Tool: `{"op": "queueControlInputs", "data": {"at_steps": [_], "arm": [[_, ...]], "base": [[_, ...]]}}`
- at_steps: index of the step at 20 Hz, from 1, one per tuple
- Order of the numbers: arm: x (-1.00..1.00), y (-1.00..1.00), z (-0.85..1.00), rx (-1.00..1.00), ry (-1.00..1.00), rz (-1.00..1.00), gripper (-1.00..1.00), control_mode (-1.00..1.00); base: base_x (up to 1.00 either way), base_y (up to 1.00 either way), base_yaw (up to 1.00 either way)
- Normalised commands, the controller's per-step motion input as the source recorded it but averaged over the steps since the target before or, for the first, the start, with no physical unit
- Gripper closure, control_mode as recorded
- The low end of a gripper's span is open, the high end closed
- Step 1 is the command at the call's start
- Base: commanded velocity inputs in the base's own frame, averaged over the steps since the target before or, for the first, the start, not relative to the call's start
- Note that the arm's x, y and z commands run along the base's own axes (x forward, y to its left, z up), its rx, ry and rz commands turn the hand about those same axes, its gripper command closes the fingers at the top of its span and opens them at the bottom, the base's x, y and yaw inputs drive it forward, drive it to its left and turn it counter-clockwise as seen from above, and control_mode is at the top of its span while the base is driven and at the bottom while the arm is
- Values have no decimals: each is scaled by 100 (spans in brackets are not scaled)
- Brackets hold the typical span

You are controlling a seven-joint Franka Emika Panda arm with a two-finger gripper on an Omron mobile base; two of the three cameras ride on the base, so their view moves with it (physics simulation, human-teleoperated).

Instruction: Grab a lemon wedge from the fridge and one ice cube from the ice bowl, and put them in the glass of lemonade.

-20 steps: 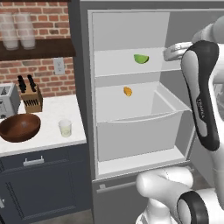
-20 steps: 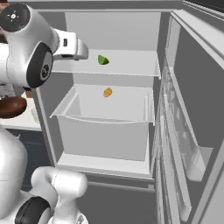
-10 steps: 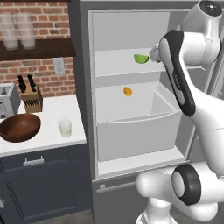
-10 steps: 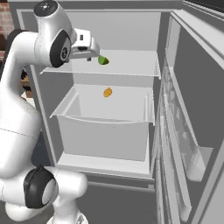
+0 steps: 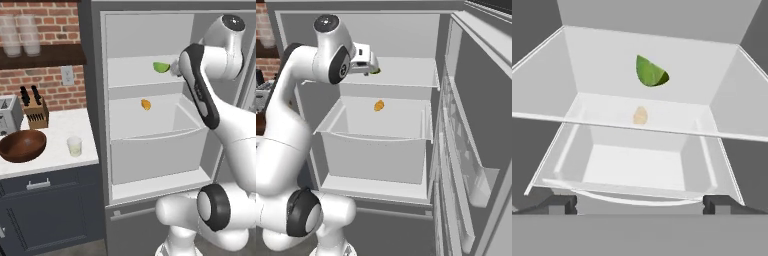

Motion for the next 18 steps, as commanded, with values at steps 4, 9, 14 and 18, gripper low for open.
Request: {"op": "queueControlInputs", "data": {"at_steps": [4, 9, 14, 18], "arm": [[60, 0, -9, 0, -3, 0, -100, -100], [66, 0, 0, 0, -5, 0, -100, -100], [40, 0, 22, 2, -2, 2, -100, -100], [65, 0, 4, 1, 0, 7, -100, -100]], "base": [[0, 0, 0], [0, 0, 0], [0, 0, 0], [0, 0, 0]]}}
